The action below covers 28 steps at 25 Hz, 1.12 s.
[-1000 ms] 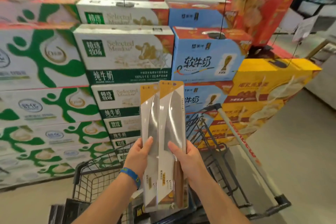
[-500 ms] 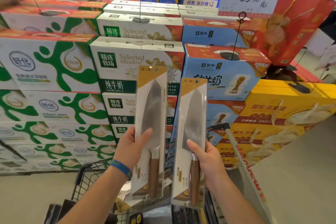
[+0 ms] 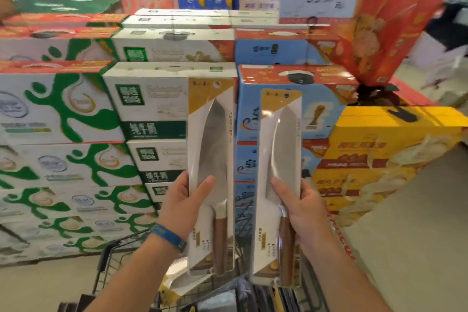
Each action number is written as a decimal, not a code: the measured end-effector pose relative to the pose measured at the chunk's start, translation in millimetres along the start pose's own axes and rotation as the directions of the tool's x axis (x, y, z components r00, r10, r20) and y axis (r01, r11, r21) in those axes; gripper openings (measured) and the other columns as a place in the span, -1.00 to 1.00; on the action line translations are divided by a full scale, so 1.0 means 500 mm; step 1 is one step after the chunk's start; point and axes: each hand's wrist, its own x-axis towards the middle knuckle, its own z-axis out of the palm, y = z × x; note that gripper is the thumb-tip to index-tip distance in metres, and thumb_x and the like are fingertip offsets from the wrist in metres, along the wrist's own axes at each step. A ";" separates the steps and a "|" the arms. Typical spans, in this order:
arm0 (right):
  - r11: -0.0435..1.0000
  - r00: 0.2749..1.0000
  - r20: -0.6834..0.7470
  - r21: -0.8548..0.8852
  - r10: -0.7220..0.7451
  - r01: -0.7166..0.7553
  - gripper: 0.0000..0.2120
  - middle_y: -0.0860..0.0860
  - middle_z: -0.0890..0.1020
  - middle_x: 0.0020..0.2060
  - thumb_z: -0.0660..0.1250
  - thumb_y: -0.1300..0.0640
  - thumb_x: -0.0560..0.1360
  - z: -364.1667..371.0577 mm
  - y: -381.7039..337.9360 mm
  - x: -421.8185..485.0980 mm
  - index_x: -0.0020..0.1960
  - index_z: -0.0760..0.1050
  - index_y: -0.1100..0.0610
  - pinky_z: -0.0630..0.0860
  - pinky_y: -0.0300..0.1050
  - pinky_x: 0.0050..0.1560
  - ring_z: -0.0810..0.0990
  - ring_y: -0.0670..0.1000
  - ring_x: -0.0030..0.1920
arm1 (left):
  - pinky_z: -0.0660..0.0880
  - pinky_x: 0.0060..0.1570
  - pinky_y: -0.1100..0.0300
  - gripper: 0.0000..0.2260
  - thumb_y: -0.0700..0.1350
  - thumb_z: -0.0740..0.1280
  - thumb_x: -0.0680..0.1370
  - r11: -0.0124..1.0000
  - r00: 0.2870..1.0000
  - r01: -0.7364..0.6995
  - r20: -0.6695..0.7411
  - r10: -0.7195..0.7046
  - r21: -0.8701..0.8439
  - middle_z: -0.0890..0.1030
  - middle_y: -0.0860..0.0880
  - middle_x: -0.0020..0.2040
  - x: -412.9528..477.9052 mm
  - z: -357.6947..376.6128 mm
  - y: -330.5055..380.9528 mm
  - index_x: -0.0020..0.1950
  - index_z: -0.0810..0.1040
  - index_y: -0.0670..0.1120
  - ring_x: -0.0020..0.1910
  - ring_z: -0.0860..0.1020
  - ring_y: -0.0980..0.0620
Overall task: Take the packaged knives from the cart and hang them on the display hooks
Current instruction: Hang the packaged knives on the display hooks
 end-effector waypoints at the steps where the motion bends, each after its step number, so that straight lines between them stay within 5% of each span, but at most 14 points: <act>1: 1.000 0.999 -0.045 -0.014 -0.001 0.000 -0.54 -0.07 0.77 -0.10 0.56 -0.39 0.23 -0.014 -0.008 -0.007 0.02 0.64 -0.19 0.69 -0.02 -0.15 0.76 -0.01 -0.12 | 0.63 0.01 -0.13 -0.66 0.13 0.42 0.42 1.000 0.999 -0.002 0.034 0.002 0.001 0.71 -0.12 -0.05 0.006 0.019 0.008 0.10 0.62 -0.02 -0.03 0.67 -0.18; 6: 1.000 0.951 -0.309 -0.028 -0.017 0.009 -0.41 -0.12 0.76 -0.12 0.55 -0.43 0.19 -0.079 -0.022 -0.066 0.05 0.67 -0.07 0.68 -0.08 -0.15 0.75 -0.05 -0.12 | 0.61 -0.25 0.18 -0.66 0.10 0.41 0.41 1.000 0.975 -0.030 0.222 0.031 -0.006 0.72 -0.04 -0.15 0.033 0.088 0.018 0.11 0.62 -0.04 -0.14 0.68 -0.08; 10: 0.999 0.858 -0.511 -0.026 -0.054 0.047 -0.39 -0.16 0.76 -0.14 0.52 -0.47 0.19 -0.088 -0.028 -0.149 0.05 0.66 -0.07 0.61 -0.30 -0.31 0.74 -0.12 -0.18 | 0.61 -0.04 -0.18 -0.72 0.14 0.45 0.42 1.000 0.921 0.018 0.390 -0.012 -0.013 0.71 -0.10 -0.09 0.032 0.107 0.020 0.04 0.65 0.02 -0.09 0.67 -0.19; 14: 0.995 0.753 -0.652 -0.082 -0.091 0.049 -0.58 -0.16 0.75 -0.19 0.48 -0.39 0.27 -0.078 -0.045 -0.252 -0.07 0.66 -0.10 0.59 -0.29 -0.34 0.73 -0.12 -0.22 | 0.62 -0.05 -0.21 -0.75 0.18 0.50 0.39 0.996 0.834 0.041 0.552 0.008 -0.076 0.72 -0.08 -0.07 0.025 0.135 0.034 0.00 0.67 0.14 -0.09 0.69 -0.17; 18: 0.992 0.530 -0.840 -0.122 -0.115 0.022 -0.64 -0.14 0.75 -0.19 0.45 -0.41 0.28 -0.109 -0.054 -0.429 -0.08 0.65 -0.21 0.67 -0.12 -0.25 0.73 -0.09 -0.22 | 0.61 -0.05 -0.25 -0.63 0.25 0.50 0.32 0.990 0.615 0.072 0.786 0.053 -0.123 0.70 -0.18 -0.06 -0.068 0.239 0.036 -0.01 0.66 0.06 -0.08 0.66 -0.26; 23: 0.979 0.111 -0.975 -0.201 -0.195 -0.045 -0.55 -0.12 0.72 -0.27 0.43 -0.47 0.28 -0.141 -0.099 -0.743 -0.09 0.64 -0.13 0.60 -0.19 -0.33 0.69 -0.10 -0.28 | 0.54 -0.31 0.32 -0.71 0.08 0.55 0.39 0.971 0.283 0.146 0.949 0.140 -0.187 0.72 0.00 -0.17 -0.334 0.364 0.106 0.03 0.65 -0.02 -0.23 0.68 0.09; 28: 0.972 -0.272 -0.936 -0.197 -0.225 -0.125 -0.50 -0.22 0.72 -0.29 0.41 -0.47 0.30 -0.094 -0.117 -1.101 -0.14 0.65 -0.04 0.52 -0.32 -0.32 0.68 -0.23 -0.30 | 0.51 -0.38 0.40 -0.74 0.09 0.45 0.38 0.958 -0.024 0.161 0.970 0.243 -0.236 0.72 0.10 -0.21 -0.641 0.371 0.199 0.01 0.65 0.03 -0.29 0.66 0.18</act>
